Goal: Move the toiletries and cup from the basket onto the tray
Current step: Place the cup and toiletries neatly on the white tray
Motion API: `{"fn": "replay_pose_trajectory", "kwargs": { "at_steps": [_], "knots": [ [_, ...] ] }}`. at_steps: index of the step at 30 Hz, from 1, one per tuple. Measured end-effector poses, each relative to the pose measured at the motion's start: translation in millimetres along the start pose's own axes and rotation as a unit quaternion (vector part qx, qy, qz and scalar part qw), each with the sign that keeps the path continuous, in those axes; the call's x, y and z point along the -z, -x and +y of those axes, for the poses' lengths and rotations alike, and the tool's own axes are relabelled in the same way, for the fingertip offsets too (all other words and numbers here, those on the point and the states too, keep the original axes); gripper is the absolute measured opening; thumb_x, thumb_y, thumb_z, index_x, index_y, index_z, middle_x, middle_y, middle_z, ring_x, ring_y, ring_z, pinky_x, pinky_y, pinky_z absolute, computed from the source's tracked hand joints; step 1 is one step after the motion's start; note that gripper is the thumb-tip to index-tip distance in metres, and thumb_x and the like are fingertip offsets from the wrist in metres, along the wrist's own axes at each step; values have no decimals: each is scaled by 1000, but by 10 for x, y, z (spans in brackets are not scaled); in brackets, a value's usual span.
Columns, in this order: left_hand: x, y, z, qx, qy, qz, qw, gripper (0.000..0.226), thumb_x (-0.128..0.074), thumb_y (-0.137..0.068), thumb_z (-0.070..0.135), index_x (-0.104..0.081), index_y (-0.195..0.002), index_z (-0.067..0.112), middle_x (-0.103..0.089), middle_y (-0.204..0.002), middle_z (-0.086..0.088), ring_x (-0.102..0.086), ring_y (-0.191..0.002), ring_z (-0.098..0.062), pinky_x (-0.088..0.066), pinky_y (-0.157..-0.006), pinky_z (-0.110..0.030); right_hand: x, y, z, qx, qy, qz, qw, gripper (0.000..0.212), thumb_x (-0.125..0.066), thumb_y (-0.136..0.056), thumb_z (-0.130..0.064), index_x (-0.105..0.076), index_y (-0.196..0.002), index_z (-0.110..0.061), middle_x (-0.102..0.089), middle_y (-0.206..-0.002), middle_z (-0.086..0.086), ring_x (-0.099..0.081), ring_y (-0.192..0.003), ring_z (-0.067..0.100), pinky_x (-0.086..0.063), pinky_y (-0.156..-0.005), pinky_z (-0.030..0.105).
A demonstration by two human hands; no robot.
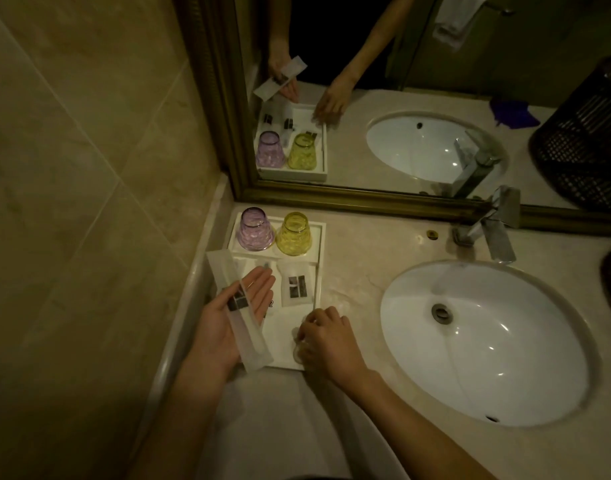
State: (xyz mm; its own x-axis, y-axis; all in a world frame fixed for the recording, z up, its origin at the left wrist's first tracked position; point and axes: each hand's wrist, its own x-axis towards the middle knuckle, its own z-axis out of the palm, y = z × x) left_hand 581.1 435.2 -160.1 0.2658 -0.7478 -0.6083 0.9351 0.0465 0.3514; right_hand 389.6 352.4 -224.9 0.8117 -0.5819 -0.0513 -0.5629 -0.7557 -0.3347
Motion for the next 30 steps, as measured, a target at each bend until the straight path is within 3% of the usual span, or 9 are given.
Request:
{"fn": "replay_pose_trajectory", "kwargs": {
  "at_steps": [6,12,14,16,19,21,23,28,30],
  "knots": [
    [33,8,-31,7,4,-24,1000,45,-43,-104,22,-59,-138,-2,-63,-144,-22,-54,-140,-32,-31,-123,-42,85,11,-33,17,-35,-19,999,12,-62,-94,-26,-70,-101,-19,-72,-96,0,-62,-92,20,-42,-83,34],
    [12,34,-44,13,1,-39,999,50,-48,-97,22,-57,-140,-2,-63,-144,-22,-58,-135,-32,-38,-116,-41,176,-67,-135,7,-13,-44,999,23,-66,-95,-31,-72,-114,-19,-66,-122,0,-58,-111,19,-45,-95,34],
    [-7,51,-52,18,-24,-32,999,49,-45,-101,23,-56,-142,0,-62,-145,-22,-58,-135,-32,-40,-114,-40,315,-145,-226,-81,-139,12,987,15,-69,-94,-29,-76,-101,-18,-71,-106,-2,-63,-95,12,-49,-86,30],
    [-21,48,-64,22,-46,-27,998,47,-42,-105,25,-57,-143,3,-61,-146,-21,-55,-138,-31,-40,-115,-40,485,-265,-338,-174,-330,37,927,16,-70,-93,-27,-79,-87,-16,-74,-84,-4,-63,-75,6,-49,-74,24],
    [-43,20,-59,28,-66,-30,997,44,-46,-103,27,-64,-139,9,-63,-146,-15,-52,-140,-27,-35,-120,-43,705,-394,-492,-172,-469,-78,863,27,-66,-94,-36,-81,-83,-17,-78,-80,0,-63,-66,6,-49,-62,20],
    [-61,-5,-44,31,-72,-33,996,43,-45,-103,28,-68,-134,10,-63,-146,-12,-52,-139,-24,-33,-121,-43,783,-394,-589,-162,-496,-140,842,22,-69,-92,-33,-80,-86,-14,-76,-76,-2,-59,-57,4,-46,-55,17],
    [-69,-34,-50,34,-78,-41,996,44,-43,-104,29,-68,-134,9,-63,-146,-11,-53,-137,-23,-35,-118,-43,776,-390,-602,-166,-511,-140,831,15,-73,-90,-20,-78,-89,-5,-71,-69,-4,-53,-53,3,-43,-55,20],
    [-30,-92,-73,12,-134,25,991,38,-53,-98,32,-75,-116,7,-77,-115,-12,-77,-96,-24,-59,-81,-39,648,-391,-512,-205,-515,-87,827,12,-74,-90,-11,-76,-78,-10,-71,-66,0,-53,-48,3,-43,-48,15],
    [76,-128,-76,-60,-180,94,977,36,-48,-103,23,-65,-130,6,-69,-128,-13,-66,-117,-24,-49,-101,-37,539,-435,-440,-244,-466,-75,847,15,-76,-88,-14,-76,-74,-11,-73,-69,0,-56,-51,6,-45,-47,15]
  ]
}}
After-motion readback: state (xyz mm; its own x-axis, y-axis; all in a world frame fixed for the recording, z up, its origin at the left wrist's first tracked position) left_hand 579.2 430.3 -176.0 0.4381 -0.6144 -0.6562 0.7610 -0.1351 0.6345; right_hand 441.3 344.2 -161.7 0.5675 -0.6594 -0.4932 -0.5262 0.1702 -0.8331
